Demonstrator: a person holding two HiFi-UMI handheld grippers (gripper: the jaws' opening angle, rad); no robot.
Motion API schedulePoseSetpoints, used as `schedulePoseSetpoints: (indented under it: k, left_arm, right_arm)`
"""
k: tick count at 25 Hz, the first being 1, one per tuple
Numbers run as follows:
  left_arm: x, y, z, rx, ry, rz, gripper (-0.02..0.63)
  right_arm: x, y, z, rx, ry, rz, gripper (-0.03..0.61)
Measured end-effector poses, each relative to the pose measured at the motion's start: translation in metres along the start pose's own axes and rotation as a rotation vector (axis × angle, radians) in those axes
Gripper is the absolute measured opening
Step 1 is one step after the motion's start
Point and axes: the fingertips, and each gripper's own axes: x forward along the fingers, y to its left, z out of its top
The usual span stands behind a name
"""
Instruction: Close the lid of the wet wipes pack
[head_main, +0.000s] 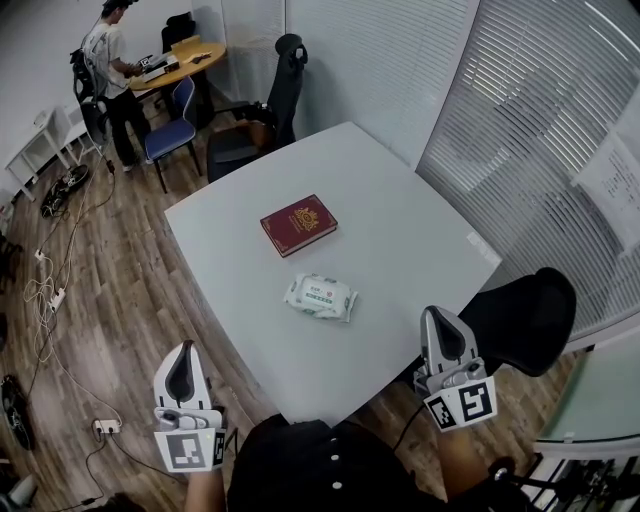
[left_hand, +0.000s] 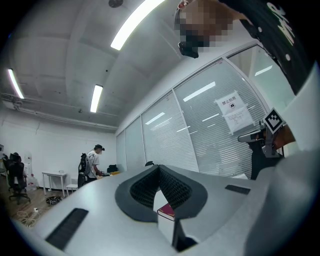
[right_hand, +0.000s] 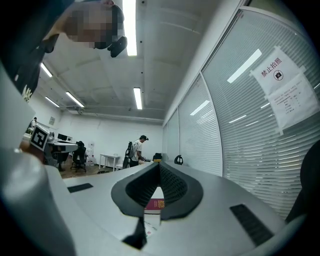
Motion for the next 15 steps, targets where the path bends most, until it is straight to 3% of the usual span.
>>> schedulePoseSetpoints:
  k: [15]
  left_arm:
    - [-0.005, 0.005, 0.000, 0.004, 0.004, -0.007, 0.017]
  right_arm:
    - [0.010, 0.016, -0.003, -0.015, 0.015, 0.030, 0.029]
